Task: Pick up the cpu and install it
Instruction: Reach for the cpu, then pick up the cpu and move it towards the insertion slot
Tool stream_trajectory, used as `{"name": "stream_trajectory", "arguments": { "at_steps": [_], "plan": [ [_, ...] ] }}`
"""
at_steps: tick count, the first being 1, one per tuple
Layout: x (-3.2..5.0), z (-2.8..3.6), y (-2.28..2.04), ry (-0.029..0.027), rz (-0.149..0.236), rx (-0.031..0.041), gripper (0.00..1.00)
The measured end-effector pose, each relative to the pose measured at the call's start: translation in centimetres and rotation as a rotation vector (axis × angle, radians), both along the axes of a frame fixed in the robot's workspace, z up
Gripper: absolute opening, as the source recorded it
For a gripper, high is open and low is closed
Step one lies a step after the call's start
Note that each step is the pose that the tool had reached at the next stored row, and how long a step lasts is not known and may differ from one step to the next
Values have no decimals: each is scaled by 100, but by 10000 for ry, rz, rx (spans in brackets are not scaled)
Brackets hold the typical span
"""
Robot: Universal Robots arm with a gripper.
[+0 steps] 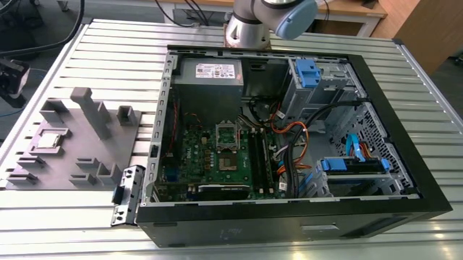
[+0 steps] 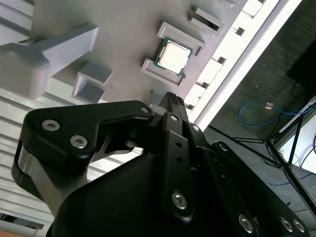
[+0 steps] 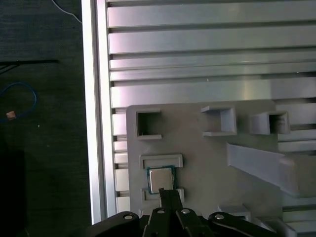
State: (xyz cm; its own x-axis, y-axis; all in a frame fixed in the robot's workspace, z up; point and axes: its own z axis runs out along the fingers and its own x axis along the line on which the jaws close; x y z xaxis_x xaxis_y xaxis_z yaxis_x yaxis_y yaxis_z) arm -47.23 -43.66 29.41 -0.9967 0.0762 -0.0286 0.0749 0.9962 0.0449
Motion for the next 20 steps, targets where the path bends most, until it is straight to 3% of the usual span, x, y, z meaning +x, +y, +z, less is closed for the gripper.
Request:
{"name": "stream_trajectory", "arguments": {
  "at_steps": [3, 7, 12, 20],
  "plan": [
    [0, -50, -59, 8, 0, -1, 11],
    [2, -124, -104, 18, 0, 0, 11],
    [4, -205, -111, 43, 0, 0, 11],
    [4, -215, -111, 44, 0, 0, 11]
  ]
}}
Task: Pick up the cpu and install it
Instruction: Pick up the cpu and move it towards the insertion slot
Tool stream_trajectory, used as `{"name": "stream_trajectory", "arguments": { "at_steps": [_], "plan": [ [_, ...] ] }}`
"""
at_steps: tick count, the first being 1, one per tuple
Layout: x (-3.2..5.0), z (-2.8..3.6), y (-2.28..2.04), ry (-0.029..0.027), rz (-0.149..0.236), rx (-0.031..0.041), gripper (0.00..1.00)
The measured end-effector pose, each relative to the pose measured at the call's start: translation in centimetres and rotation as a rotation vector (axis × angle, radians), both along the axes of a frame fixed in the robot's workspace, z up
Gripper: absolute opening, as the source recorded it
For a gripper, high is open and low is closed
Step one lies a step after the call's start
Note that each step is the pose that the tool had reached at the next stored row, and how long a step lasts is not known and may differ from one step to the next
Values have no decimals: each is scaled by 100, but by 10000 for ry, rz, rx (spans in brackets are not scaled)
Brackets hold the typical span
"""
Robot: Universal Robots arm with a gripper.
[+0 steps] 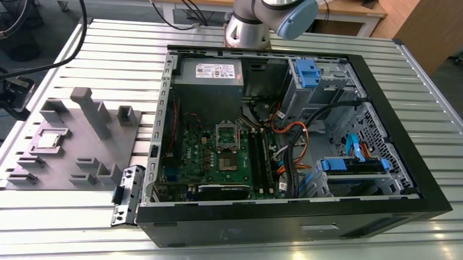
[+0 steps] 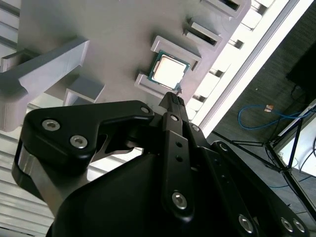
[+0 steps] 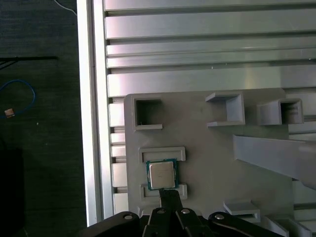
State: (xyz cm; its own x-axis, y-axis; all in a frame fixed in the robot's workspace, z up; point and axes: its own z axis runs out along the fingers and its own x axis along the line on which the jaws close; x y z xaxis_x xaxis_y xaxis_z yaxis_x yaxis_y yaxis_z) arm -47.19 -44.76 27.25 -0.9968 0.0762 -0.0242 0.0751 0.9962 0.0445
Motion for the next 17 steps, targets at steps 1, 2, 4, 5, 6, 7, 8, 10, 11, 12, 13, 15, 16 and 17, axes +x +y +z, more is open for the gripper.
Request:
{"name": "stream_trajectory", "arguments": {
  "at_steps": [1, 2, 4, 5, 6, 7, 8, 10, 11, 12, 13, 15, 16, 17],
  "plan": [
    [0, 0, 0, 0, 0, 0, 11],
    [0, 0, 0, 0, 0, 0, 11],
    [0, -1, 0, 0, 0, 0, 11],
    [0, -4, 0, -2, 0, 1, 11],
    [0, -14, 0, -6, 0, 4, 11],
    [-1, -22, 0, -2, 1, 1, 11],
    [-2, -37, -1, 0, 1, 0, 11],
    [-6, -75, 0, -1, 0, 0, 11],
    [-6, -93, 0, -1, 1, 1, 11],
    [-7, -111, 0, -1, 1, 1, 11],
    [-7, -129, 0, -1, 1, 0, 11],
    [-7, -165, 0, 0, 0, 0, 11],
    [-8, -184, 0, -1, 0, 0, 11],
    [-8, -202, 0, -1, 0, 0, 11]
  ]
}}
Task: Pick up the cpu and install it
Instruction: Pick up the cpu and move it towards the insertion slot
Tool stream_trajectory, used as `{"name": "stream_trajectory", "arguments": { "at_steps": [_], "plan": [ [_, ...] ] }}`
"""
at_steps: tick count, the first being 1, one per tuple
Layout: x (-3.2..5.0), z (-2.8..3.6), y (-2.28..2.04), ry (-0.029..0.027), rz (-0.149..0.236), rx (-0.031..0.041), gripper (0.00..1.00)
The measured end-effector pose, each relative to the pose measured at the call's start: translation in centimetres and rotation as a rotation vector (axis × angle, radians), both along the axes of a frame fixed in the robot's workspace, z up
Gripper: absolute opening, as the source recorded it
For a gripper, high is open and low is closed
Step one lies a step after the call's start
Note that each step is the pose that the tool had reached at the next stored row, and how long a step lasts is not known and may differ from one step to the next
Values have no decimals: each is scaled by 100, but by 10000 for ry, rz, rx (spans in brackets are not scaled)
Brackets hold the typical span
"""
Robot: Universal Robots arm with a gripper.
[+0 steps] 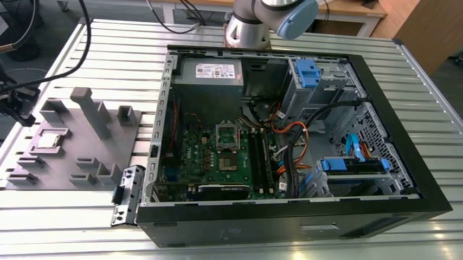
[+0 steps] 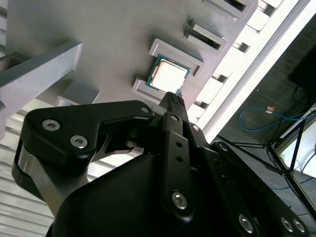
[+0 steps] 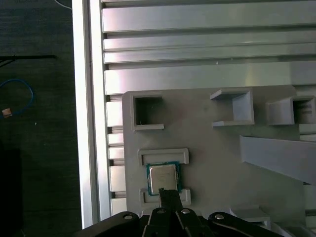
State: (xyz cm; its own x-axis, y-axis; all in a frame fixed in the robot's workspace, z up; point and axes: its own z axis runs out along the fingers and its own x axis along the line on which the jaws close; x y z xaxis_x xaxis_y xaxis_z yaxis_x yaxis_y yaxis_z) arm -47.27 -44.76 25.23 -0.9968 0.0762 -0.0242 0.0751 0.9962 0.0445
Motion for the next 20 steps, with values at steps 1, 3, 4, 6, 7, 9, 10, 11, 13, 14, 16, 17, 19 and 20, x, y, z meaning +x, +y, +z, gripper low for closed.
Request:
{"name": "stream_trajectory", "arguments": {
  "at_steps": [1, 3, 4, 6, 7, 9, 10, 11, 13, 14, 16, 17, 19, 20],
  "plan": [
    [0, -18, 0, 0, 0, 0, 11],
    [0, -54, 0, 0, 0, -2, 11],
    [0, -70, 0, 0, 0, -1, 11],
    [0, -79, 0, 2, 0, -2, 11],
    [0, -79, 0, 2, 0, -2, 11],
    [0, -79, 0, 2, 0, -3, 11],
    [0, -80, 0, 1, 1, -1, 11],
    [0, -80, 0, 0, 0, -1, 11],
    [0, -81, 0, 1, 0, -2, 11],
    [0, -81, 0, 1, 0, -2, 11],
    [1, -90, 0, -4, 0, 2, 11],
    [0, -99, 0, -3, 0, 1, 11],
    [0, -129, 0, -2, 0, 0, 11],
    [0, -148, 0, -4, 0, -1, 11]
  ]
}}
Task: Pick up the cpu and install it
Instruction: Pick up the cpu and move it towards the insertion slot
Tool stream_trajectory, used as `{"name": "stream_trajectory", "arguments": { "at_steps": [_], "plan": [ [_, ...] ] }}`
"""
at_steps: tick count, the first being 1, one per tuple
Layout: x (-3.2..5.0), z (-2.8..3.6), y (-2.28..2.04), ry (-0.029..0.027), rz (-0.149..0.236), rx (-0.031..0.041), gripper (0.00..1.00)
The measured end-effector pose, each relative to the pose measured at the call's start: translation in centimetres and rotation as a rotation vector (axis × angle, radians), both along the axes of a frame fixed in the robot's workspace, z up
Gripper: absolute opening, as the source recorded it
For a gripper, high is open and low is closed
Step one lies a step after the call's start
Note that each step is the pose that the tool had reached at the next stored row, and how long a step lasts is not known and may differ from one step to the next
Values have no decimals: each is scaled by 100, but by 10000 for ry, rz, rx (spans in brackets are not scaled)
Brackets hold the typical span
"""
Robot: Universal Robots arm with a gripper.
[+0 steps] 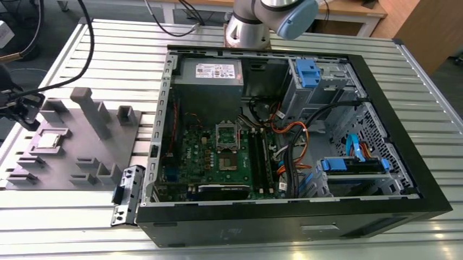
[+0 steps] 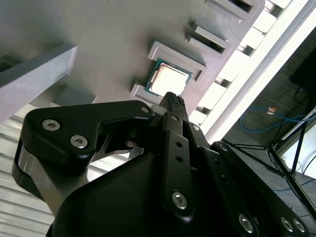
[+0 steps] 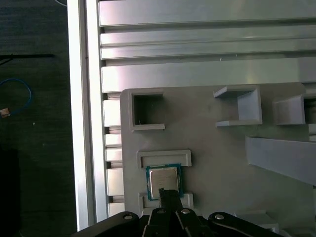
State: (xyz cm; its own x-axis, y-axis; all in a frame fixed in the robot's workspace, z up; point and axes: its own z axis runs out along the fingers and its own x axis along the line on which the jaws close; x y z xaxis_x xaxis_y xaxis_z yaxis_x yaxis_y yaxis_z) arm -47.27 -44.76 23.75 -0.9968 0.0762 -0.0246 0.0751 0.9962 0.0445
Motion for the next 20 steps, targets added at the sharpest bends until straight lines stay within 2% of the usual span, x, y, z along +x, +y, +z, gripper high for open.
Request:
{"name": "stream_trajectory", "arguments": {
  "at_steps": [7, 19, 20],
  "plan": [
    [0, -107, 0, -3, 0, -1, 11],
    [-1, -114, 0, -3, 0, -1, 11],
    [-1, -115, 0, -3, 0, -1, 16]
  ]
}}
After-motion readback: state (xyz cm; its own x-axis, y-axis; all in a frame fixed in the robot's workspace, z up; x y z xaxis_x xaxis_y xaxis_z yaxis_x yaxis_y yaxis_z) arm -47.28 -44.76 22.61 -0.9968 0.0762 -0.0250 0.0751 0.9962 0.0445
